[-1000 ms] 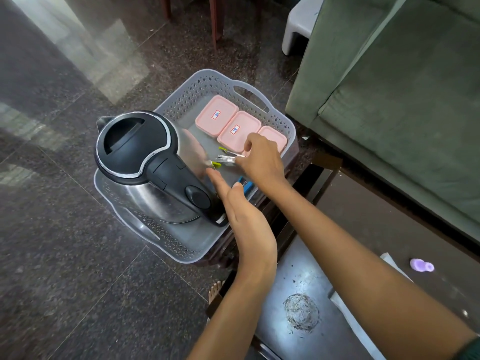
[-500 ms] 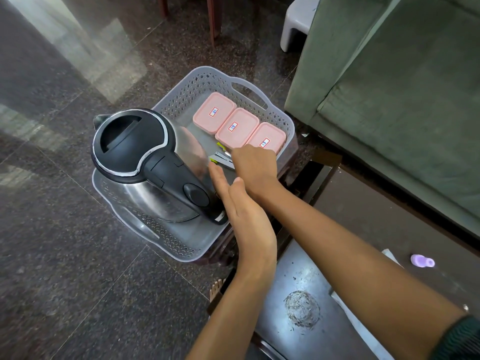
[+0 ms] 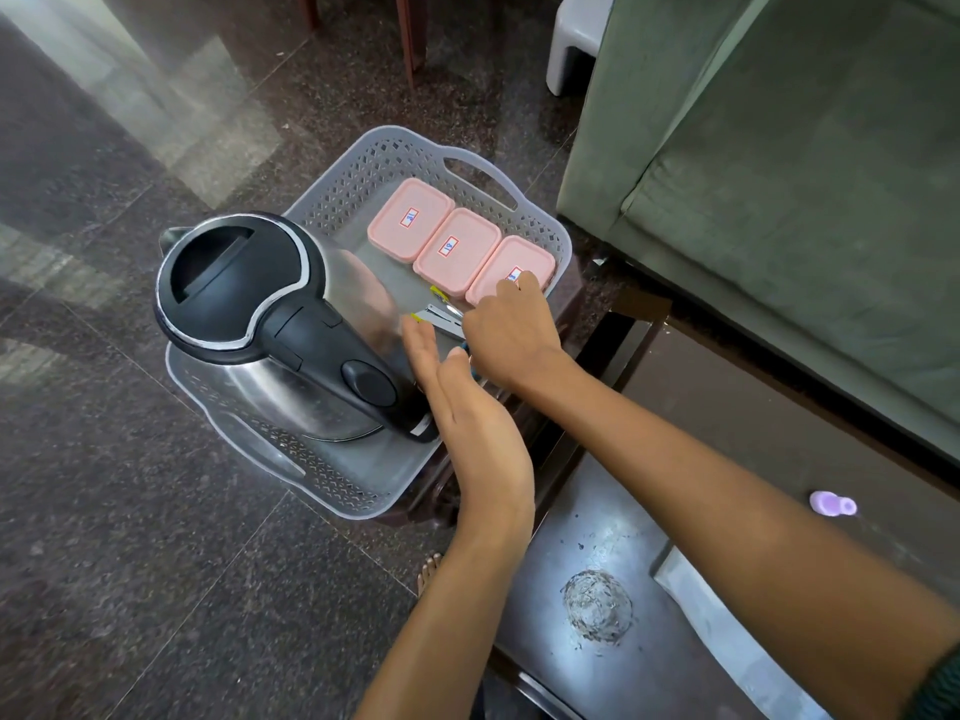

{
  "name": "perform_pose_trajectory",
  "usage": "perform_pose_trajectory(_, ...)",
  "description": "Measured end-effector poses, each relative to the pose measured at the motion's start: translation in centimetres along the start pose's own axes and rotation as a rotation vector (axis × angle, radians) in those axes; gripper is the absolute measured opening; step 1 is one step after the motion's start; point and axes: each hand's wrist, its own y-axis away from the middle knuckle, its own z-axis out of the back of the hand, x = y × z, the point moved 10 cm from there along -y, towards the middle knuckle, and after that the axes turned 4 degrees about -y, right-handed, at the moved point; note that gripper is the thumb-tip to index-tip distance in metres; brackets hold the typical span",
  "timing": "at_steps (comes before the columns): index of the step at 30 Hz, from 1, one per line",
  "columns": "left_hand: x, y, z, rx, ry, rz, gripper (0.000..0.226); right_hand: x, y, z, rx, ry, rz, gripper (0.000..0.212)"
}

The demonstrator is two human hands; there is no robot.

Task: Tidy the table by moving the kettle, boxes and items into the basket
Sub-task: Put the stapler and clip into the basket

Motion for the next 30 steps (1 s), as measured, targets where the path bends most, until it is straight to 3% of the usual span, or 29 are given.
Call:
perform_pose_trajectory(6,0.2,-0.2,0.2,-0.012,-0.01,-0.015,0.048,-0.3,0.4,0.4,-0.032,0.001,-0.017,0.024)
perform_pose_trajectory(9,0.1,0.0,-0.1,-0.006,-0.028,-0.036,0.046,-1.0,1.7,2.2,-0.214,-0.052,-0.046,0.011)
perform_pose_trajectory(13,-0.5,1.5,-1.5,0.063,-0.118,-0.157,0.036,-4.4,7.0,3.9,-0.518,-0.293,-0.221,0.001)
perform_pose_trajectory(15,0.2,3.1,-3.0,0.126,-0.157,-0.204,0.032,-6.9,10.8,3.3,-0.586,-0.38,-0.327,0.02)
perform_pose_trajectory(17,1.6,4.8,-4.9,0.2,-0.214,-0.218,0.032,-9.7,14.7,1.8,-0.586,-0.431,-0.444,0.03)
perform_pose_trajectory(22,7.4,10.4,-10.4,0.449,-0.389,-0.189,0.033,-16.8,24.6,-3.5,-0.539,-0.472,-0.709,0.02)
perform_pose_trajectory(30,19.3,16.6,-17.6,0.782,-0.803,-0.229,0.03,-21.4,37.0,-10.9,-0.424,-0.554,-0.871,0.013)
